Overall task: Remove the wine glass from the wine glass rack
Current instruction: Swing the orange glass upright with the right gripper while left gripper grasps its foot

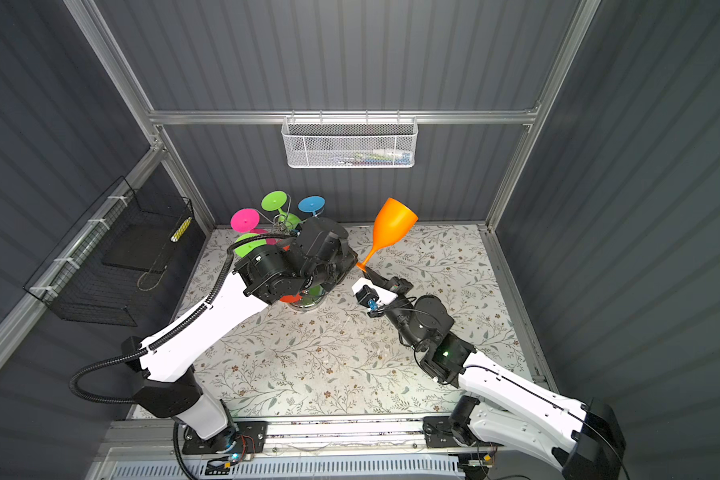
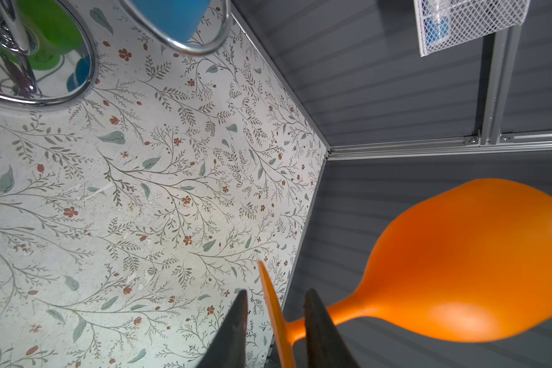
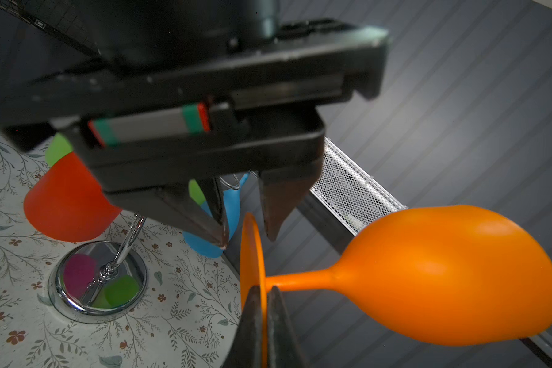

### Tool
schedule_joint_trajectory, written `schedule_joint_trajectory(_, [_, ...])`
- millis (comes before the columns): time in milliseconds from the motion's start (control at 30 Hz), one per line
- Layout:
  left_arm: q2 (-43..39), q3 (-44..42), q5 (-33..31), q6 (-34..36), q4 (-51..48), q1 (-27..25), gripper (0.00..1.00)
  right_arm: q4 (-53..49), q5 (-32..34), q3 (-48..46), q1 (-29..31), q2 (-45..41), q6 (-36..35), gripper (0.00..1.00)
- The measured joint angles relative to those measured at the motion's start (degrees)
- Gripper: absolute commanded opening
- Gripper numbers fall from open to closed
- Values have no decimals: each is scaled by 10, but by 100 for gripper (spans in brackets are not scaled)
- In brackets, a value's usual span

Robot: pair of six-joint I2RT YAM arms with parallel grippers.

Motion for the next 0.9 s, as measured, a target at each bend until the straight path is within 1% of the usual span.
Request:
schedule_joint_trajectory(133, [4, 0, 2, -7, -1, -1, 24, 2, 0, 0, 0, 6, 0, 0])
schedule_joint_trajectory(267, [4, -2, 1, -12, 1, -3, 12, 2, -1, 0, 0, 10, 0, 0])
schedule_joint_trajectory(367, [3, -4, -1, -18, 4, -3, 10, 2, -1, -3, 0, 10, -3, 0])
schedule_joint_trajectory(500, [2, -4, -5, -28, 12, -3, 2, 3, -2, -4, 0, 10, -7, 0])
schedule_joint_trajectory(633, [0, -6, -10, -31, 20, -3, 0, 6, -4, -4, 0, 9, -5, 21])
schedule_joint_trajectory(700, [-4, -11, -16, -24, 20, -4, 0, 6, -3, -4, 0, 9, 0, 30])
schedule_joint_trajectory(733, [-5, -11, -19, -20, 18, -4, 0, 5, -3, -4, 0, 7, 5, 40])
schedule_joint_trajectory(767, [-6, -11, -25, -12, 18, -4, 0, 4, -3, -4, 0, 6, 4, 48])
schedule_joint_trajectory(833, [-7, -7, -38, 9, 17, -4, 0, 0, -4, -4, 0, 2, 8, 56])
schedule_joint_trajectory(900, [-7, 6, -53, 37, 16, -4, 0, -4, -3, -3, -1, -2, 15, 61])
